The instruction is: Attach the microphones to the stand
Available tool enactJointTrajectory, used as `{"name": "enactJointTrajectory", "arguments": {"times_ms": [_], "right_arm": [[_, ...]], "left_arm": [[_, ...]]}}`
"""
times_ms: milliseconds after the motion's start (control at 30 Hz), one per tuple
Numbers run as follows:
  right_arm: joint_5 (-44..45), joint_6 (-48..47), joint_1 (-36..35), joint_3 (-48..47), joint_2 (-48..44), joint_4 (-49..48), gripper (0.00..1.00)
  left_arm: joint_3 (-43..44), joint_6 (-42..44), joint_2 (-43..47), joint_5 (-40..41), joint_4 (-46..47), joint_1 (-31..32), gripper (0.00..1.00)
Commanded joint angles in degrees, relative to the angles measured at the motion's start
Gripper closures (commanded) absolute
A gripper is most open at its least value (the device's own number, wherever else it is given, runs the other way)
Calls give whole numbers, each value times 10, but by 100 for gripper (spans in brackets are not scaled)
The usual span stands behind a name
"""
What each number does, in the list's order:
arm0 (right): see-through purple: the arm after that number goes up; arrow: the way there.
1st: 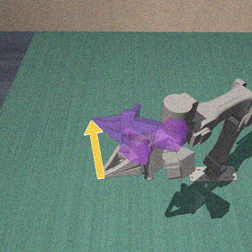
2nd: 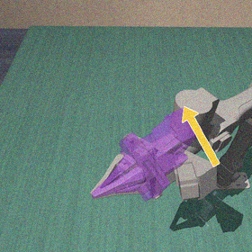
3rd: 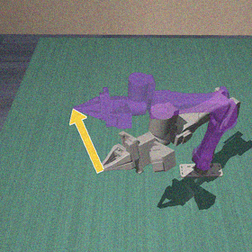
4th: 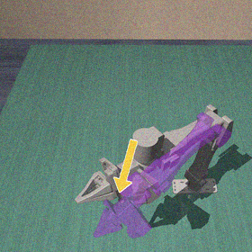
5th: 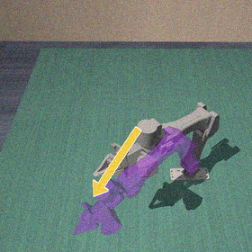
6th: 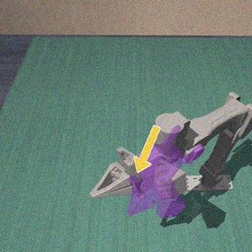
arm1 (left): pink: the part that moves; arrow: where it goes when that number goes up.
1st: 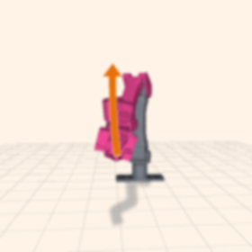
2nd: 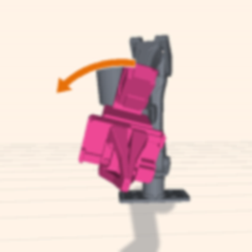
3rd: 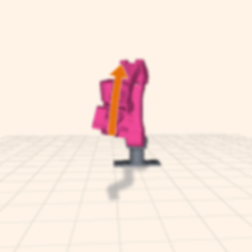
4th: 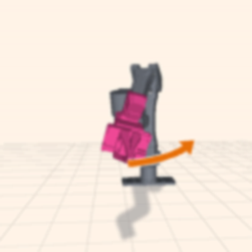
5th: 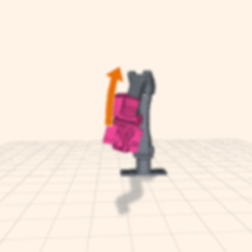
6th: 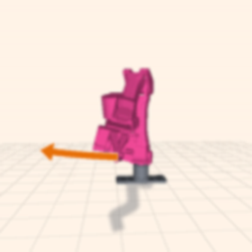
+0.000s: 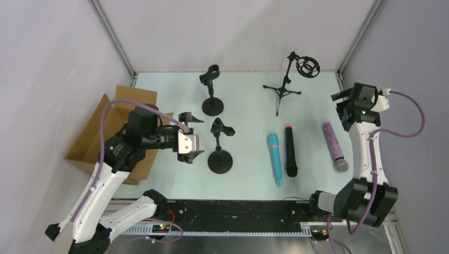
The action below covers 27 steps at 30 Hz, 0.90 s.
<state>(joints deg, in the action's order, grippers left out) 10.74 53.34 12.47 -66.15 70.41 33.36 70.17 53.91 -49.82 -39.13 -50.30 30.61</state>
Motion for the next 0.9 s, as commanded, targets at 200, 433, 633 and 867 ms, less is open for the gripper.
{"name": "enactJointTrajectory", "arguments": {"times_ms": [200, 433, 633, 867], "right_arm": [[53, -154, 81, 7, 177, 79, 0], [39, -163, 110, 8, 239, 75, 0], [53, -170, 101, 8, 238, 75, 0], [23, -158, 79, 7, 248, 90, 0]], "left_arm": [[14, -19, -5, 5, 9, -5, 0], [-4, -4, 11, 8, 8, -5, 0], [-12, 1, 18, 4, 9, -7, 0], [-10, 1, 20, 0, 8, -7, 0]]}}
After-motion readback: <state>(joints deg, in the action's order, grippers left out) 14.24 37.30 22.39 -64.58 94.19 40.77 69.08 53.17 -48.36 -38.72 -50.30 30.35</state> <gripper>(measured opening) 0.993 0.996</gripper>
